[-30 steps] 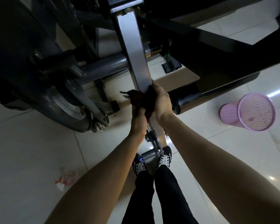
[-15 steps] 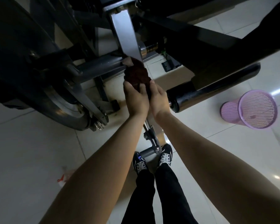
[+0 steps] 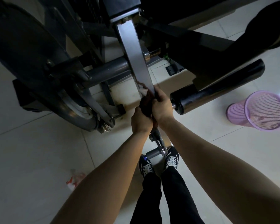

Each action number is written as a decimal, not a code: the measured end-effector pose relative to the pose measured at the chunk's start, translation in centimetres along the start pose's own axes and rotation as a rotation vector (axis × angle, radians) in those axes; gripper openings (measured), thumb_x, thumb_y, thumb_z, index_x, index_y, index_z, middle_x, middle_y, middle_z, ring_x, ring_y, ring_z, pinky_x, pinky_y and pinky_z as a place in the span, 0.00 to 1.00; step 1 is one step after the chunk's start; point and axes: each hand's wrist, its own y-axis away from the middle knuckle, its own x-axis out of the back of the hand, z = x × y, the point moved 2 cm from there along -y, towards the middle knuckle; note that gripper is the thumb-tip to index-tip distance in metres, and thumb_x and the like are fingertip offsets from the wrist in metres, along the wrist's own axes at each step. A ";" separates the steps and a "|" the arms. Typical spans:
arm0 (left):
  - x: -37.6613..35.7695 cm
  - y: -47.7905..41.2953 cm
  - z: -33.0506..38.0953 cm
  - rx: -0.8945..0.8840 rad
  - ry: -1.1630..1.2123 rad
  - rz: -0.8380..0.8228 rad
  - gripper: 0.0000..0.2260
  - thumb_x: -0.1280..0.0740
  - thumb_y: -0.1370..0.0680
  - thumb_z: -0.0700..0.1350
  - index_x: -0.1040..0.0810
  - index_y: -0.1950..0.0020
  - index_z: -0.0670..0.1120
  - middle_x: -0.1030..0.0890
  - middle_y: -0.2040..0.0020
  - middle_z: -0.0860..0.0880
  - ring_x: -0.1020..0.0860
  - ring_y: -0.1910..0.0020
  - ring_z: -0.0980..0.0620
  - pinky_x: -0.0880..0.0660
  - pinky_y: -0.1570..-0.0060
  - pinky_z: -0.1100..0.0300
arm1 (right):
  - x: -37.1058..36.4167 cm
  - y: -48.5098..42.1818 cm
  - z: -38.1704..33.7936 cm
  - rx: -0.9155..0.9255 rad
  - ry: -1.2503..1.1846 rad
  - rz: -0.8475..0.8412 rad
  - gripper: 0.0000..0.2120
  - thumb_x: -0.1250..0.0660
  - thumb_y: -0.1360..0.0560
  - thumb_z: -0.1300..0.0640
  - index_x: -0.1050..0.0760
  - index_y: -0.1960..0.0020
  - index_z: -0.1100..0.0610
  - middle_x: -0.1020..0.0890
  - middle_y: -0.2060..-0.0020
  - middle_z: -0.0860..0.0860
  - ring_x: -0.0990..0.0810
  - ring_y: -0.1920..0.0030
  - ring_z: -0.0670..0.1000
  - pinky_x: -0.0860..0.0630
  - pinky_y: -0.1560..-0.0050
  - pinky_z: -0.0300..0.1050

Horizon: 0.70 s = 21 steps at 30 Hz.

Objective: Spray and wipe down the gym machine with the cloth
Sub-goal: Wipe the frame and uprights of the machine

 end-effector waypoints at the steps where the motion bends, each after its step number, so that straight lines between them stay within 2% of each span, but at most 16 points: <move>1: 0.5 0.2 0.1 -0.028 0.018 0.036 0.10 0.34 0.21 0.41 0.23 0.40 0.43 0.18 0.45 0.46 0.19 0.47 0.46 0.28 0.57 0.59 | 0.1 0.2 0.0 0.009 -0.006 0.031 0.23 0.42 0.20 0.65 0.27 0.29 0.49 0.19 0.45 0.45 0.19 0.48 0.37 0.24 0.51 0.30; 3: 1.2 0.6 0.4 -0.121 0.113 0.133 0.10 0.33 0.22 0.40 0.23 0.41 0.45 0.20 0.42 0.44 0.20 0.46 0.47 0.25 0.57 0.63 | 0.3 1.0 0.3 0.055 -0.028 0.102 0.19 0.38 0.19 0.57 0.28 0.29 0.48 0.24 0.37 0.49 0.24 0.37 0.46 0.27 0.39 0.38; 4: 1.4 0.6 0.9 -0.176 0.135 0.182 0.10 0.33 0.22 0.41 0.24 0.41 0.46 0.22 0.41 0.44 0.20 0.47 0.48 0.23 0.55 0.62 | 0.3 1.6 0.4 0.099 -0.054 0.120 0.17 0.37 0.19 0.51 0.29 0.31 0.45 0.27 0.35 0.50 0.26 0.36 0.47 0.29 0.36 0.40; 6: 1.7 1.0 2.4 -0.278 0.193 0.198 0.11 0.32 0.21 0.43 0.24 0.39 0.46 0.21 0.42 0.46 0.20 0.46 0.49 0.21 0.52 0.62 | 0.2 2.7 0.3 0.194 -0.061 0.140 0.15 0.36 0.22 0.44 0.32 0.36 0.37 0.30 0.36 0.51 0.28 0.37 0.47 0.29 0.36 0.40; 7: 1.8 1.2 3.4 -0.318 0.247 0.143 0.13 0.32 0.20 0.44 0.24 0.36 0.46 0.20 0.42 0.47 0.19 0.45 0.51 0.22 0.51 0.65 | 0.3 3.0 0.0 0.224 -0.075 0.143 0.14 0.35 0.23 0.44 0.32 0.39 0.35 0.29 0.38 0.52 0.28 0.38 0.48 0.28 0.37 0.40; 9: 1.9 1.2 4.9 -0.381 0.322 0.008 0.22 0.31 0.20 0.44 0.32 0.26 0.51 0.20 0.36 0.49 0.20 0.39 0.55 0.22 0.44 0.65 | 0.6 2.7 -0.9 0.251 -0.166 0.133 0.13 0.33 0.22 0.49 0.31 0.39 0.42 0.25 0.41 0.53 0.23 0.40 0.49 0.23 0.42 0.44; 11: 2.4 0.6 5.6 -0.415 0.375 -0.094 0.32 0.31 0.20 0.42 0.42 0.21 0.58 0.25 0.28 0.50 0.24 0.32 0.56 0.25 0.34 0.56 | 1.4 1.7 -2.2 0.268 -0.151 0.151 0.11 0.35 0.19 0.59 0.32 0.38 0.53 0.22 0.46 0.50 0.20 0.46 0.40 0.22 0.48 0.36; 12: 2.6 0.4 5.6 -0.431 0.376 -0.124 0.35 0.32 0.21 0.40 0.45 0.20 0.59 0.28 0.26 0.49 0.27 0.29 0.56 0.26 0.31 0.53 | 1.7 1.0 -2.9 0.279 -0.105 0.181 0.10 0.37 0.18 0.62 0.32 0.38 0.55 0.22 0.49 0.45 0.21 0.49 0.36 0.23 0.50 0.33; 14: 3.4 0.2 6.0 -0.513 0.349 -0.126 0.34 0.35 0.23 0.36 0.42 0.20 0.56 0.32 0.23 0.50 0.32 0.26 0.55 0.29 0.29 0.53 | 2.2 -0.3 -4.0 0.302 -0.050 0.275 0.12 0.40 0.19 0.65 0.32 0.37 0.55 0.24 0.51 0.39 0.23 0.51 0.33 0.23 0.48 0.35; 16: 3.8 0.3 6.5 -0.623 0.251 0.022 0.28 0.37 0.25 0.34 0.30 0.26 0.51 0.35 0.23 0.53 0.35 0.24 0.52 0.32 0.30 0.65 | 2.0 -1.5 -5.0 0.289 -0.082 0.338 0.16 0.42 0.19 0.67 0.31 0.34 0.54 0.25 0.48 0.39 0.24 0.48 0.37 0.24 0.44 0.36; 18: 3.4 0.3 6.1 -0.584 0.223 0.212 0.23 0.37 0.25 0.31 0.25 0.32 0.47 0.35 0.25 0.49 0.33 0.28 0.49 0.38 0.38 0.80 | 1.1 -2.8 -5.4 0.269 -0.087 0.314 0.18 0.42 0.20 0.66 0.30 0.32 0.53 0.24 0.43 0.44 0.24 0.43 0.43 0.25 0.37 0.41; 20: 2.6 -0.4 5.3 -0.419 0.314 0.243 0.22 0.38 0.24 0.28 0.28 0.33 0.44 0.35 0.29 0.43 0.28 0.39 0.55 0.34 0.45 0.80 | -0.3 -3.7 -5.1 0.239 -0.007 0.221 0.20 0.41 0.19 0.63 0.31 0.29 0.52 0.25 0.37 0.51 0.25 0.38 0.49 0.26 0.34 0.46; 21: 2.2 -0.7 4.8 -0.364 0.349 0.210 0.23 0.38 0.24 0.27 0.31 0.32 0.44 0.35 0.30 0.42 0.26 0.43 0.58 0.30 0.46 0.76 | -0.8 -3.9 -4.7 0.227 0.034 0.179 0.21 0.41 0.18 0.61 0.33 0.26 0.51 0.26 0.34 0.53 0.26 0.36 0.50 0.27 0.34 0.44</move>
